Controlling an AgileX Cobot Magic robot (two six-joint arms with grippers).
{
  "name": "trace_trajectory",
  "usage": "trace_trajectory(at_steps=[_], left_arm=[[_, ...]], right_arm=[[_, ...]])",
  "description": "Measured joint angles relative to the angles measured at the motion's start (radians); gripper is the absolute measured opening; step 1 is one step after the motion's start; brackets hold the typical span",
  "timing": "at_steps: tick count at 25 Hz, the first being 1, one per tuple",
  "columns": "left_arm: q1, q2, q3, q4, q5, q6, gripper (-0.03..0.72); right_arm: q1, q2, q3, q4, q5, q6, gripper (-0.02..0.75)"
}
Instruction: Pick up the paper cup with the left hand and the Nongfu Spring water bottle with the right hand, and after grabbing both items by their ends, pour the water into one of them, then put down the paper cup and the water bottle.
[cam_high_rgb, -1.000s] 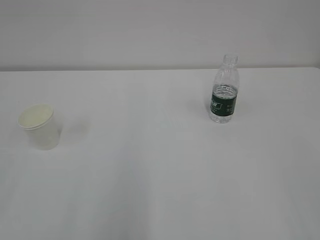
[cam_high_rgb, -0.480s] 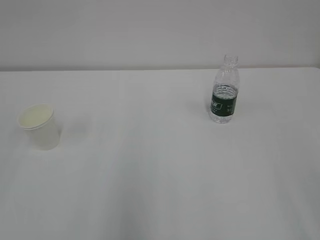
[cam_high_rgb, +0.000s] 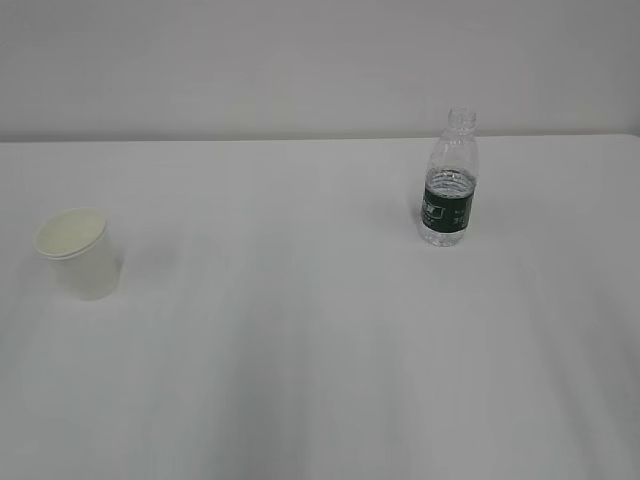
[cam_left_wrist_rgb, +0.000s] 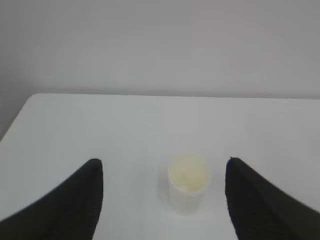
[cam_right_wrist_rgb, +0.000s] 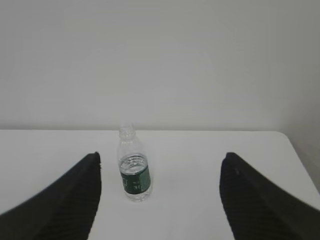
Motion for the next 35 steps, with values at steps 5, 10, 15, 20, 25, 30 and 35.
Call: trace_trajectory(at_steps=[5, 10, 15, 20, 25, 30, 35], left_arm=[[-0.032, 0.095, 0.0, 0.055, -0.124, 0.0, 0.522], [-0.053, 0.179, 0.0, 0.066, -0.181, 0.0, 0.515], [-0.064, 0.261, 0.0, 0.054, -0.247, 0.0, 0.515], [-0.064, 0.316, 0.0, 0.016, -0.309, 0.0, 0.515], [-0.064, 0.35, 0.0, -0.01, -0.413, 0.0, 0.515], [-0.064, 0.429, 0.0, -0.048, -0.507, 0.0, 0.514], [-0.064, 0.534, 0.0, -0.065, -0.593, 0.0, 0.491]], right_arm=[[0.025, 0.116, 0.0, 0.046, -0.105, 0.0, 0.554], [0.029, 0.229, 0.003, 0.048, -0.21, -0.031, 0.554], [0.034, 0.322, 0.003, 0.052, -0.291, -0.038, 0.554], [0.034, 0.402, 0.004, 0.056, -0.36, -0.04, 0.554], [0.034, 0.479, 0.004, 0.058, -0.454, -0.042, 0.554], [0.034, 0.582, 0.004, 0.06, -0.547, -0.042, 0.554], [0.034, 0.684, 0.004, 0.05, -0.654, -0.028, 0.554]])
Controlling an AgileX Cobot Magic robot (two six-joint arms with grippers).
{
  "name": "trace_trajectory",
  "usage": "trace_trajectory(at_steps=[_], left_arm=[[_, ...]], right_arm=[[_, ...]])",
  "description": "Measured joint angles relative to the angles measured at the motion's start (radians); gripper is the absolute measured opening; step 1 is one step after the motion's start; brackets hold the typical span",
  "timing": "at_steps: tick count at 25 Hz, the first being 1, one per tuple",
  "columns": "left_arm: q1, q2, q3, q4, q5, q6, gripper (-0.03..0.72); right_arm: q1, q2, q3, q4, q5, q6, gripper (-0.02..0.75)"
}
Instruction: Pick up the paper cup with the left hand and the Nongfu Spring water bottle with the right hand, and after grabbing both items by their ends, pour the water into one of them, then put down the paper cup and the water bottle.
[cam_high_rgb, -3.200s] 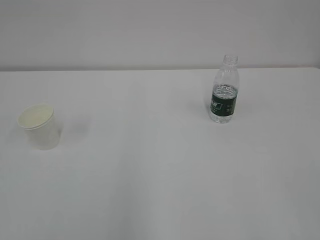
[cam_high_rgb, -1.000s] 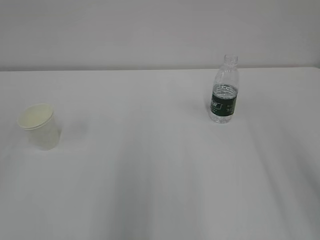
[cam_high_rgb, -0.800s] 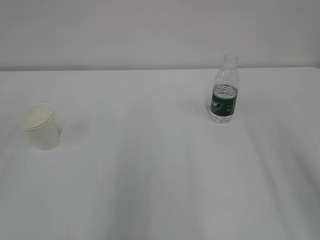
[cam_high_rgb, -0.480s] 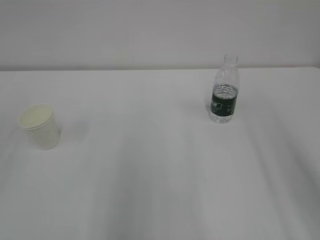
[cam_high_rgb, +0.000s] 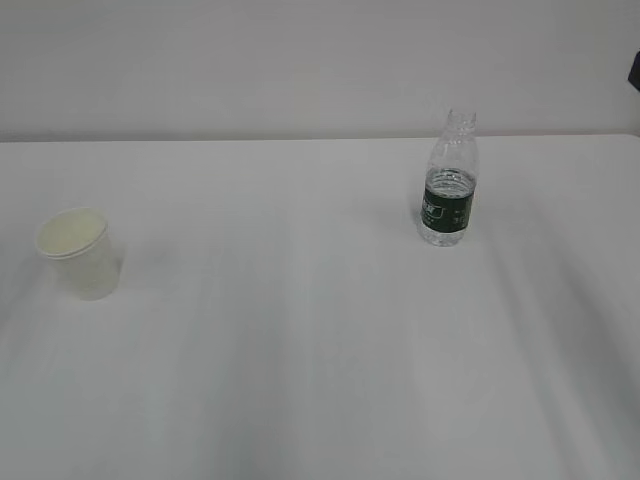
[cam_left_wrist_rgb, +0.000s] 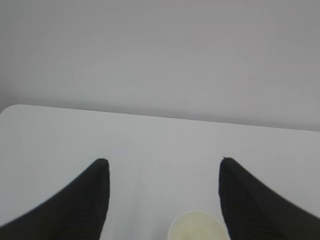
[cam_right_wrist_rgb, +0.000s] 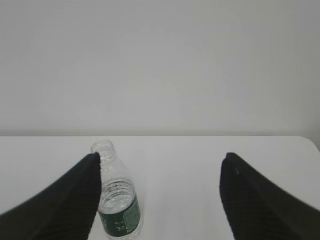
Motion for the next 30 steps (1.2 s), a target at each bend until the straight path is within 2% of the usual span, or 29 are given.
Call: trace_trajectory(at_steps=[4, 6, 12, 20, 26, 30], left_arm=[[0.0, 0.07, 0.0, 0.0, -0.079, 0.0, 0.484], [0.0, 0.098, 0.002, 0.0, -0.122, 0.0, 0.477], [-0.042, 0.124, 0.1, -0.002, -0.305, 0.0, 0.471], [-0.112, 0.124, 0.194, -0.003, -0.432, 0.002, 0.47], [-0.203, 0.124, 0.272, -0.007, -0.555, 0.002, 0.47], [-0.22, 0.124, 0.331, -0.007, -0.602, 0.002, 0.47]], right_arm=[[0.0, 0.075, 0.0, -0.084, -0.071, 0.083, 0.554], [0.0, 0.108, 0.007, -0.16, -0.112, 0.154, 0.554], [0.0, 0.177, 0.095, -0.36, -0.314, 0.351, 0.554], [0.0, 0.191, 0.208, -0.398, -0.482, 0.376, 0.554], [0.0, 0.238, 0.237, -0.439, -0.604, 0.376, 0.554], [0.0, 0.303, 0.255, -0.443, -0.694, 0.354, 0.554]])
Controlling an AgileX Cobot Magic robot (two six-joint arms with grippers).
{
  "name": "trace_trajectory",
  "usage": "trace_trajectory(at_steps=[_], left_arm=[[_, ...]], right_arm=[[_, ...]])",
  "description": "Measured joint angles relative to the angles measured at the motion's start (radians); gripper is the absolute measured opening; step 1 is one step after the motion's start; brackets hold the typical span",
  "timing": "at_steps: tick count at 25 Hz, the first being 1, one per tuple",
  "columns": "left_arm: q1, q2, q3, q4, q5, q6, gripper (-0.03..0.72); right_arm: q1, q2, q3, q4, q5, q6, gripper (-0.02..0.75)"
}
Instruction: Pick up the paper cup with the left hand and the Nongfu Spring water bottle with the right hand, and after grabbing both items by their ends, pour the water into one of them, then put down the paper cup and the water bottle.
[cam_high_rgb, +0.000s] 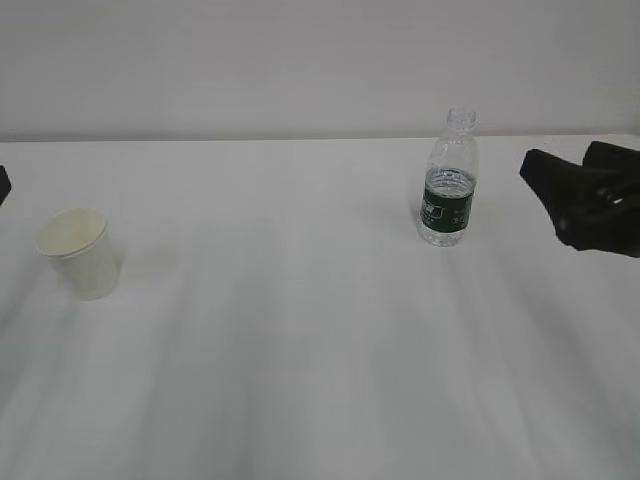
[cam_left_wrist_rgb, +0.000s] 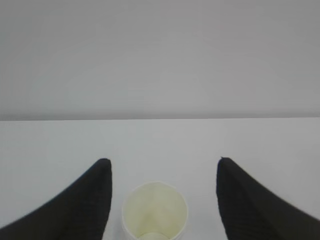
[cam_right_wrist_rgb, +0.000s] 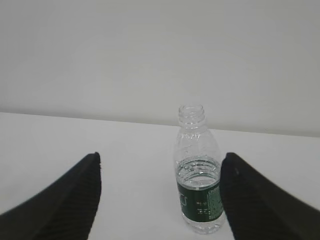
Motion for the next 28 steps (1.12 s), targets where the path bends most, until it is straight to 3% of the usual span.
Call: trace_trajectory(at_steps=[8, 18, 28], left_arm=[[0.0, 0.035, 0.072, 0.002, -0.15, 0.0, 0.47], [0.0, 0.264, 0.072, 0.107, -0.334, -0.08, 0.469], [0.0, 0.425, 0.072, 0.149, -0.357, -0.115, 0.462]], right_arm=[[0.0, 0.203, 0.076, 0.018, -0.244, -0.031, 0.554], [0.0, 0.311, 0.097, 0.059, -0.257, -0.156, 0.554], [0.0, 0.311, 0.097, 0.112, -0.261, -0.205, 0.554]])
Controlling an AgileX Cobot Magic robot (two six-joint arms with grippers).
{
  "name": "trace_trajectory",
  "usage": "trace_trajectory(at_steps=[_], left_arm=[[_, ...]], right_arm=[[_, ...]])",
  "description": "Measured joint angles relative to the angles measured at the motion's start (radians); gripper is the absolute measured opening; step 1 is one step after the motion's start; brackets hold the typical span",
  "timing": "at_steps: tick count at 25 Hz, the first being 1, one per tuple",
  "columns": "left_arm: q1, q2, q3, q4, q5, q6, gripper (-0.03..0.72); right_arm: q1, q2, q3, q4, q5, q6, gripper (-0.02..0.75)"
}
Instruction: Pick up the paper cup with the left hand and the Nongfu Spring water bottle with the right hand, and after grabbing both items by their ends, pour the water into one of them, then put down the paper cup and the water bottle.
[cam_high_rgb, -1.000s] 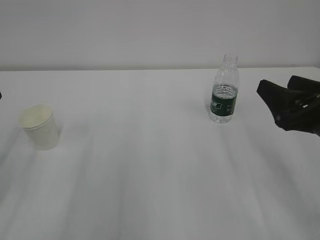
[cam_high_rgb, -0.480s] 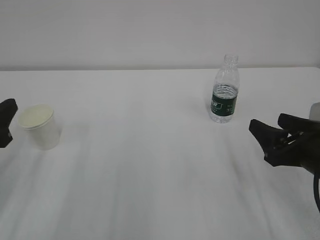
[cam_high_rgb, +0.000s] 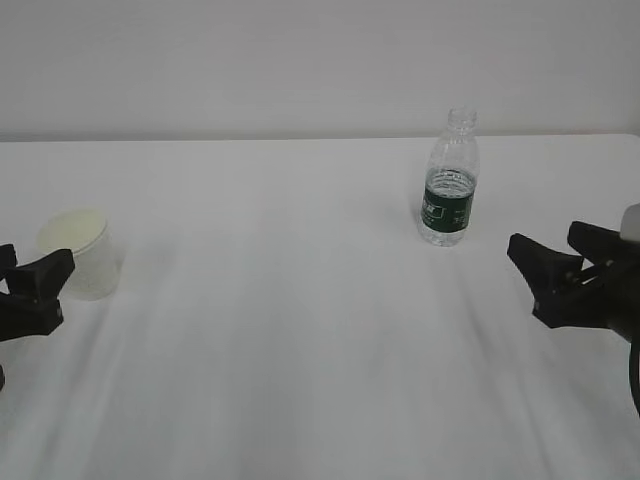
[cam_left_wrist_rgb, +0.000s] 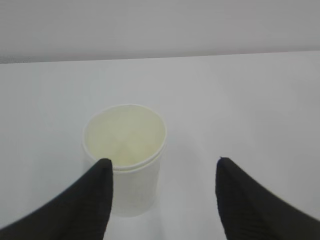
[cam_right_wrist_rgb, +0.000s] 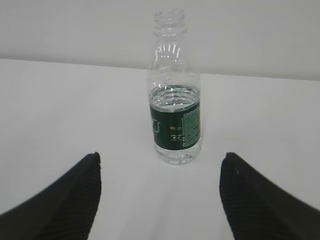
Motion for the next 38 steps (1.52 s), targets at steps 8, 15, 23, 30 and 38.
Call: trace_trajectory(at_steps=[8, 15, 23, 30, 38], left_arm=[[0.0, 0.0, 0.009, 0.018, 0.0, -0.002, 0.461], [0.0, 0.0, 0.016, 0.043, -0.002, -0.002, 0.461], [0.0, 0.0, 0.016, 0.049, -0.002, -0.002, 0.461], [0.0, 0.0, 0.016, 0.066, -0.002, -0.002, 0.461], [0.0, 0.0, 0.016, 0.073, -0.004, -0.004, 0.461]], right_arm=[[0.0, 0.03, 0.0, 0.129, -0.006, -0.006, 0.561], [0.0, 0.224, -0.085, 0.072, -0.006, 0.011, 0.664], [0.0, 0.385, -0.201, -0.038, -0.006, 0.056, 0.672], [0.0, 0.39, -0.251, -0.038, -0.006, 0.062, 0.672], [0.0, 0.426, -0.306, -0.038, -0.008, 0.062, 0.672]])
